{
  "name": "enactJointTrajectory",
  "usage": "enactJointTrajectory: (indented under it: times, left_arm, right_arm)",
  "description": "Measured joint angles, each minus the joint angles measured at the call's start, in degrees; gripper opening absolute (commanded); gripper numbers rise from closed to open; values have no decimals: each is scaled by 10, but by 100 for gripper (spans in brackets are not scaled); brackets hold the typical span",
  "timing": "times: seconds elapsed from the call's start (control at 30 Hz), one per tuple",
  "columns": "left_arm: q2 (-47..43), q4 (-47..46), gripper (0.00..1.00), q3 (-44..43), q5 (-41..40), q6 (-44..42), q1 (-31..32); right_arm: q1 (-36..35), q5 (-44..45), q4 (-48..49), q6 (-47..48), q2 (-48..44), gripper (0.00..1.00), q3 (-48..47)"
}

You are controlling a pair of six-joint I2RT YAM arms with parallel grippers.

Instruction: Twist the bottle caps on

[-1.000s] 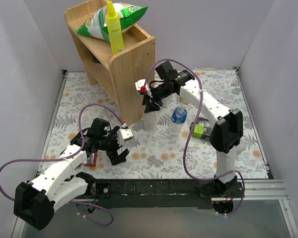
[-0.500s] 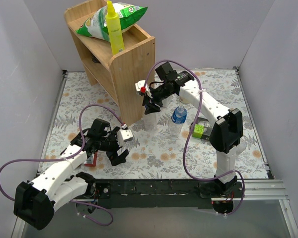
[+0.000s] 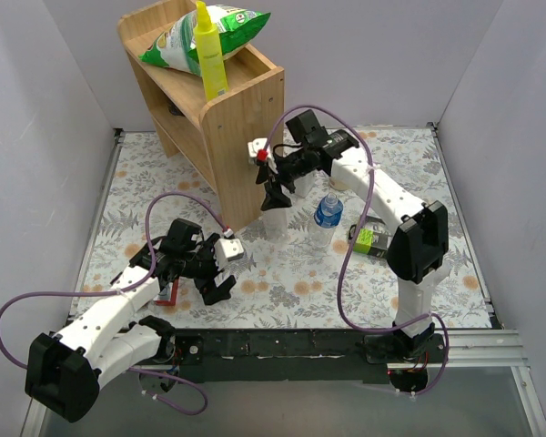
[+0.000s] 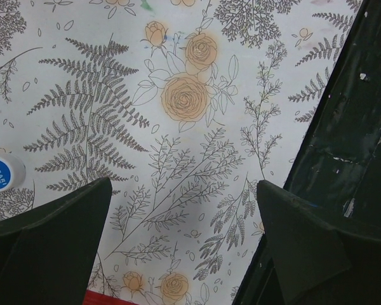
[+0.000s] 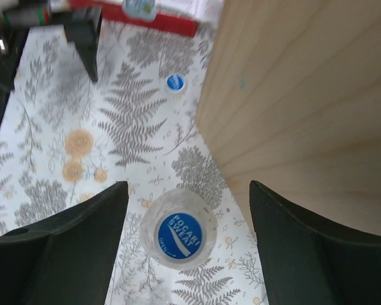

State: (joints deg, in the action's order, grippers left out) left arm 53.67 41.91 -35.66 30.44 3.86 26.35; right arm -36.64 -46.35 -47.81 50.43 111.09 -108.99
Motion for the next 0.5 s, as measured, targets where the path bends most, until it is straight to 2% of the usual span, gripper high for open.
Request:
enactJointTrajectory:
  times: [0.17, 0.27, 0.37, 0.5]
  left_arm:
    - [0, -2, 98, 3, -1, 3, 0]
    - [-3, -5, 98, 3, -5, 9, 0]
    - [-10, -6, 98, 3, -5, 11, 0]
    - [-11, -5, 98, 3, -5, 10, 0]
  right_arm:
    - [9, -2, 90, -139, -48, 78, -35]
    - [53, 1, 153, -224, -130, 77, 3]
    - [139, 15, 216, -268, -249, 80, 131]
    - [228, 43, 240, -278, -369, 82, 318]
